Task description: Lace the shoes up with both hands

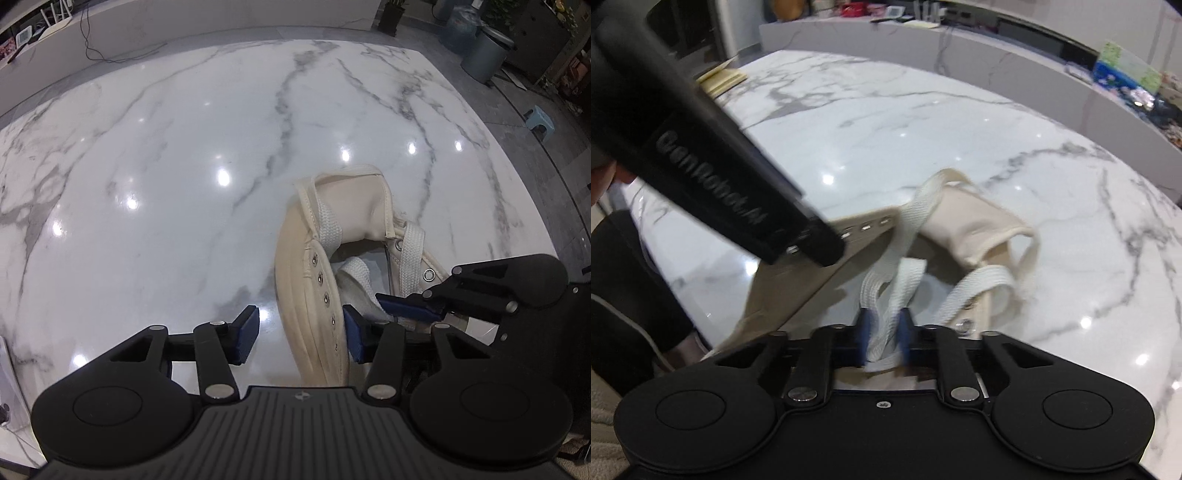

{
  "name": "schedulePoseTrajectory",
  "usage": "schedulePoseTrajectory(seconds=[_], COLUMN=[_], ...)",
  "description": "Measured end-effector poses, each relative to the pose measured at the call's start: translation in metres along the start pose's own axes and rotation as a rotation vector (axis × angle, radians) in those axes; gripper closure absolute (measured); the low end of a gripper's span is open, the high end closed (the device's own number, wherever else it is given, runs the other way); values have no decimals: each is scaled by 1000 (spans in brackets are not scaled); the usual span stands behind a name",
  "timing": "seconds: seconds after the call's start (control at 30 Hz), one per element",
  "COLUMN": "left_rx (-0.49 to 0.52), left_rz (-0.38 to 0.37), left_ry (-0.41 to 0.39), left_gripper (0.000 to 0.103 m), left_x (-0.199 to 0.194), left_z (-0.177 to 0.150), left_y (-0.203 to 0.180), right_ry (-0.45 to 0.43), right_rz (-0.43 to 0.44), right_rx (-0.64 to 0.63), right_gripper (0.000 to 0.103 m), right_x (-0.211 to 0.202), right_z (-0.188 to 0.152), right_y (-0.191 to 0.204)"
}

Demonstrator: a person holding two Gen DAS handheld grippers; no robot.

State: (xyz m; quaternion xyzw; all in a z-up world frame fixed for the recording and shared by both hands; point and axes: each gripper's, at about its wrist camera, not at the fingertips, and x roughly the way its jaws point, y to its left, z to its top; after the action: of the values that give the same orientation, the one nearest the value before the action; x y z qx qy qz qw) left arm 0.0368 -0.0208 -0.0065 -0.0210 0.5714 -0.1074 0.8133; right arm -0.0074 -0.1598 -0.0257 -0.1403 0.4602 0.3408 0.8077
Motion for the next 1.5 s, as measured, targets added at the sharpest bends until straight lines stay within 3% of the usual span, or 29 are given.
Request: schedulePoseTrajectory(seconds=[0.13, 0.33, 0.47, 0.6, 0.67, 0.8, 1.03, 1.17, 1.23, 1.3, 1.5], left_rx=[-13, -9, 2, 0, 0, 3, 7, 7, 5, 4, 15], left_rz=[12, 33, 44, 45, 47, 50, 54, 55, 55, 54, 58], left_ry=[-11, -26, -32, -33, -32, -33, -33, -33, -30, -30, -34], left_gripper=[55, 55, 55, 55, 54, 54, 53, 53, 53, 53, 53], left_x=[-1, -2, -2, -2, -1, -1, -1, -1, -1, -1, 0], left_z=[-2, -4, -5, -5, -5, -5, -6, -7, -5, -5, -5], left_y=[2, 2, -1, -1, -1, -1, -2, -1, -3, -2, -5], right_ry=[-36, -105, -80, -14, -7, -2, -65, -63, -51, -39, 6], right_rz=[-7, -113, -262, -311, -284, -208, -130, -106, -114, -133, -209], right_rx=[47, 76, 91, 126, 135, 177, 199, 131, 110, 89, -10], right_gripper=[102, 102, 102, 101, 98, 69, 64, 58, 56, 47, 38], right_x=[-18, -46, -50, -38, -36, -35, -61, -59, -54, -49, -34], right_z=[2, 4, 2, -3, -6, -8, -8, -2, -1, 0, -3], right_y=[-9, -29, -48, -65, -63, -59, -40, -8, 4, 15, 40])
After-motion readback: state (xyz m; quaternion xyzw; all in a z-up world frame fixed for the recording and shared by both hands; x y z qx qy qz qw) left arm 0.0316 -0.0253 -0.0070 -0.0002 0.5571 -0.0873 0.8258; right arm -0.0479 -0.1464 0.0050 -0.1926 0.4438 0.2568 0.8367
